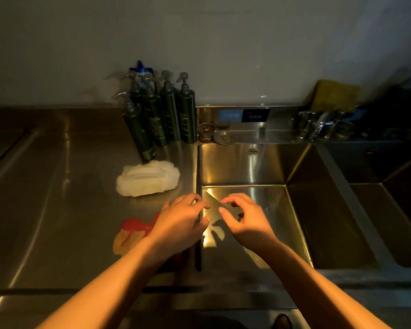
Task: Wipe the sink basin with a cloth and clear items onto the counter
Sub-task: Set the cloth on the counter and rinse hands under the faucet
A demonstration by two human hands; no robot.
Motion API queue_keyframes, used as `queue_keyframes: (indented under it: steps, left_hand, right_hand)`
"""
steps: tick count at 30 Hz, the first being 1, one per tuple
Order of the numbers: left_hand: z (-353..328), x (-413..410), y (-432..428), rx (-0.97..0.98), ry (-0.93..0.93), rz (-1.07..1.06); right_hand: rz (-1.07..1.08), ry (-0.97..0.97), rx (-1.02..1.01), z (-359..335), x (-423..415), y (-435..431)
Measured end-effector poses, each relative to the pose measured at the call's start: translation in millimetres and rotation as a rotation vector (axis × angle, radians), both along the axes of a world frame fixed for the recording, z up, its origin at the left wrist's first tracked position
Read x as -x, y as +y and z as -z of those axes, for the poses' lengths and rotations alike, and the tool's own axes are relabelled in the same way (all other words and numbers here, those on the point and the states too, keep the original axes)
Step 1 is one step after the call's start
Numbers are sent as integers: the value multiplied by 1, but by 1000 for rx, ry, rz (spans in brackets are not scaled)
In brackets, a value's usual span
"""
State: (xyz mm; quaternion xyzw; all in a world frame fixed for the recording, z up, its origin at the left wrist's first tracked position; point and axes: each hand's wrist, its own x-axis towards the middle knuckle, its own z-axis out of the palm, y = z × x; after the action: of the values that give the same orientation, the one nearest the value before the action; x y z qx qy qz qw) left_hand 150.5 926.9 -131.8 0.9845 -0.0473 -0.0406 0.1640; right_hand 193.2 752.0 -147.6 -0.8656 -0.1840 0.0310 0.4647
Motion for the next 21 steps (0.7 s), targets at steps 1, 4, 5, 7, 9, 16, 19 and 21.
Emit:
queue_keyframes:
  steps: [1,4,5,7,9,16,19,21]
  left_hand:
    - [-3,-7,-13,6,-21,27]
    - [-14,-30,-54,16,-61,94]
    - [-17,-38,-69,16,-69,109]
    - [-20,-52,-100,3,-74,142]
    - [-22,-63,-133,-29,-60,170]
    - [-26,-99,-228,-45,-26,175]
    - [-30,-115,-269,19,-16,134]
    - [-33,-124,-286,64,-18,102]
  right_hand:
    - [55,-8,-20,-3,-3,-13]
    - [179,-10,-75,-10,-11,-54]
    - [211,4,-85,-12,-15,-67]
    - [251,27,-81,-14,-24,-93]
    - [262,11,-46,-16,-33,-124]
    - [281,-120,287,-15,-75,-234]
    - [253,-110,258,-16,-96,-264]
    - [252,-96,223,-17,-105,-280]
